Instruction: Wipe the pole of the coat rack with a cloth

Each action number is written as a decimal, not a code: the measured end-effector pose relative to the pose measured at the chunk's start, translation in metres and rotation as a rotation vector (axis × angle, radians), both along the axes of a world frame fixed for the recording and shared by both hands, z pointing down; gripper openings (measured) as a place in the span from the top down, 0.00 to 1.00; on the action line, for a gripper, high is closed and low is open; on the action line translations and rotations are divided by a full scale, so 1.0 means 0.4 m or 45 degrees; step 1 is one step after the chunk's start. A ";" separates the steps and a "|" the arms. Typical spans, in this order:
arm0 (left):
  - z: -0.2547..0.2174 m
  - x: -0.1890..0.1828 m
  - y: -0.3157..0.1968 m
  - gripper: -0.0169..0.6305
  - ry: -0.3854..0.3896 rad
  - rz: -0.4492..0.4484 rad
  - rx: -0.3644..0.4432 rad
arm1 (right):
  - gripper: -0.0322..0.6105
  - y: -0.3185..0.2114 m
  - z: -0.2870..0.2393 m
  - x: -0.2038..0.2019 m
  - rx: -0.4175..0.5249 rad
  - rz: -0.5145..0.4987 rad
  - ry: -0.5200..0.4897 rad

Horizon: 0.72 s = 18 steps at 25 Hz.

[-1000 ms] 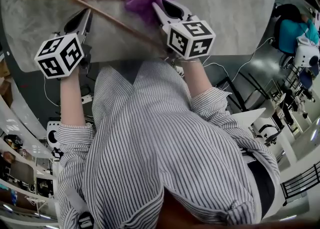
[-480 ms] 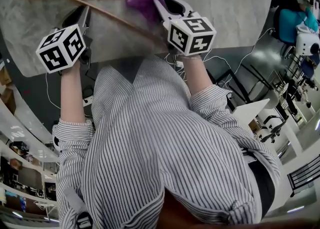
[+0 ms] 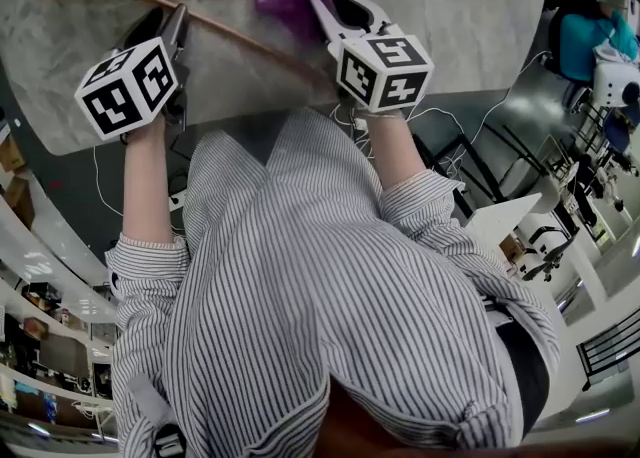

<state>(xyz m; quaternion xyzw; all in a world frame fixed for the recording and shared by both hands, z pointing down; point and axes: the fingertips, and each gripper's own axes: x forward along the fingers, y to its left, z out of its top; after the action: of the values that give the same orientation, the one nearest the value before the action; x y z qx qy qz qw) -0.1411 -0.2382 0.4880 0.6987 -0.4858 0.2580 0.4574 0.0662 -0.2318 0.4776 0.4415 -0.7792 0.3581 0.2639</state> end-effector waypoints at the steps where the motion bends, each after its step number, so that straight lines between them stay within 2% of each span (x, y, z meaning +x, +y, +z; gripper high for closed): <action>1: 0.000 0.002 0.000 0.75 -0.013 -0.009 -0.002 | 0.81 0.000 -0.001 0.001 0.002 0.000 0.003; 8: 0.004 0.004 0.003 0.75 -0.086 -0.018 0.016 | 0.81 0.001 -0.002 -0.001 0.009 -0.012 0.011; 18: 0.002 0.009 0.003 0.75 -0.104 0.031 0.036 | 0.81 -0.005 -0.006 -0.010 0.030 -0.075 0.066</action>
<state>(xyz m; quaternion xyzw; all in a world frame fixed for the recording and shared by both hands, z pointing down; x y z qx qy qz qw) -0.1376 -0.2369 0.4887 0.6999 -0.4991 0.2848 0.4243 0.0623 -0.2339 0.4751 0.4305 -0.7889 0.3295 0.2892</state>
